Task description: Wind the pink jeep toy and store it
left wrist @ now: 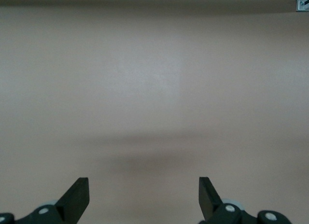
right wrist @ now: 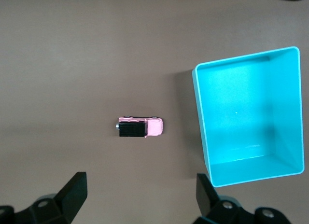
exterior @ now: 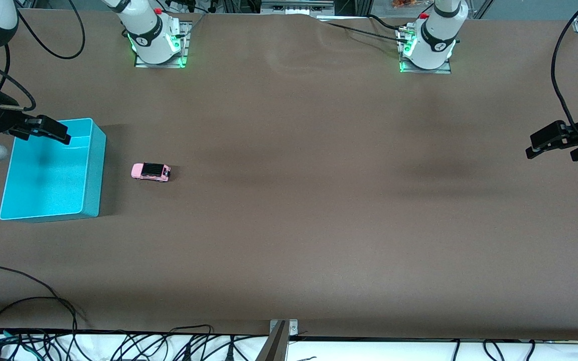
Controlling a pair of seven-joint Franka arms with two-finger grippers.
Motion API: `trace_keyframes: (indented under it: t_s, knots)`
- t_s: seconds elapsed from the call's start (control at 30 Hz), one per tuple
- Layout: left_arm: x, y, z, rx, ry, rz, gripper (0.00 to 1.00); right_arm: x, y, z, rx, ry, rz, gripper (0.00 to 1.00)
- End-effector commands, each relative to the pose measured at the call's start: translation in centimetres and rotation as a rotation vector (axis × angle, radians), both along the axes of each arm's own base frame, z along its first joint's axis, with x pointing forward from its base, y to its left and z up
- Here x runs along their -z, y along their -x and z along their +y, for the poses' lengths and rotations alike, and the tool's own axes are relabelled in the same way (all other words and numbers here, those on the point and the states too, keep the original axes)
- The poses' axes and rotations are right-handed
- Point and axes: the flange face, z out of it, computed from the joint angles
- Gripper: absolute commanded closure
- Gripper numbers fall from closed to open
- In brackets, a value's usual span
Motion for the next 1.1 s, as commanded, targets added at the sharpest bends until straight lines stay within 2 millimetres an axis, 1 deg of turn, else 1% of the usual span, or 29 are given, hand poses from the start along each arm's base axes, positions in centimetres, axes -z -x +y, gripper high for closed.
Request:
trace_keyframes:
  t_s: [0.0, 0.1, 0.27, 0.4, 0.53, 0.63, 0.87, 1.07]
  knots:
    - [-0.1, 0.3, 0.2, 0.021, -0.024, 0.005, 0.00, -1.2, -0.1, -0.3, -0.014, -0.001, -0.012, 0.00]
    - [-0.1, 0.3, 0.2, 0.021, -0.024, 0.005, 0.00, -1.1, -0.1, -0.7, -0.010, 0.000, -0.009, 0.00]
    - [-0.1, 0.3, 0.2, 0.021, -0.024, 0.005, 0.00, -0.1, -0.2, -0.6, -0.040, -0.004, 0.020, 0.00]
    - [-0.1, 0.3, 0.2, 0.021, -0.024, 0.005, 0.00, 0.3, 0.0, -0.7, -0.080, -0.008, 0.046, 0.00]
    - [-0.1, 0.3, 0.2, 0.021, -0.024, 0.005, 0.00, 0.4, 0.2, -1.3, -0.078, -0.009, 0.058, 0.00]
    - [0.0, 0.3, 0.2, 0.022, -0.024, 0.007, 0.00, 1.2, 0.1, -1.0, -0.083, -0.010, 0.077, 0.00]
    - [0.0, 0.3, 0.2, 0.022, -0.024, 0.007, 0.00, 3.4, 0.9, -1.0, -0.079, -0.014, 0.113, 0.00]
    - [-0.2, 0.3, 0.3, 0.020, -0.024, 0.004, 0.00, 5.3, 2.5, -0.7, -0.075, -0.016, 0.095, 0.00]
